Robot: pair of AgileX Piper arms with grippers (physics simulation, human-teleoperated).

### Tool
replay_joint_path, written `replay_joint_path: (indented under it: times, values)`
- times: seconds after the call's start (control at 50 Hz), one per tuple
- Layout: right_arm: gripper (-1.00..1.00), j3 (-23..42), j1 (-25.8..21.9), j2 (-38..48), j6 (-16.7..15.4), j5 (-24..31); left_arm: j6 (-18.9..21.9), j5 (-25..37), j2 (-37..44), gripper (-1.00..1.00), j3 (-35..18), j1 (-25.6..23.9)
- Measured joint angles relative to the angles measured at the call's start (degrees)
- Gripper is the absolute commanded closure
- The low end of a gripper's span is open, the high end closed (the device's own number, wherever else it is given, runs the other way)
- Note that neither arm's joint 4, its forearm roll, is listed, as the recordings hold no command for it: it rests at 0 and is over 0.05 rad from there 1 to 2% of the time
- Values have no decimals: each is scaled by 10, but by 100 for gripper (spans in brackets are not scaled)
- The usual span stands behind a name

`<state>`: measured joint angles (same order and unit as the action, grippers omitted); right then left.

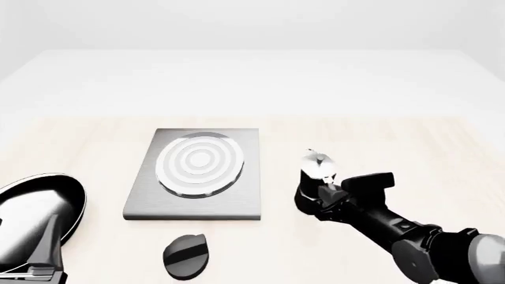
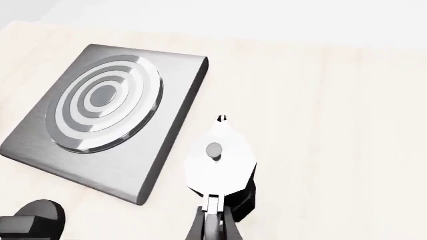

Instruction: Turn on the stove and put the moka pot on it.

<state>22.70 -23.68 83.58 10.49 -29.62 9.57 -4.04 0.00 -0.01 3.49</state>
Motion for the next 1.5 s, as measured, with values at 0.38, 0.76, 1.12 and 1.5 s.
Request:
replay_joint_path:
  times: [0.38,0.76,1.12,1.5]
  values:
    - [100,-6,-2,-28,-56,15,-1,4,0,-100,0,-1]
    - [100,93,-58,-74,-128,118,1,8,0,-100,0,-2]
    - [100,252,-109,-32,-201,207,2,12,0,-100,0,-3]
    - [100,415,-160,96,-209,252,0,16,0,-100,0,-3]
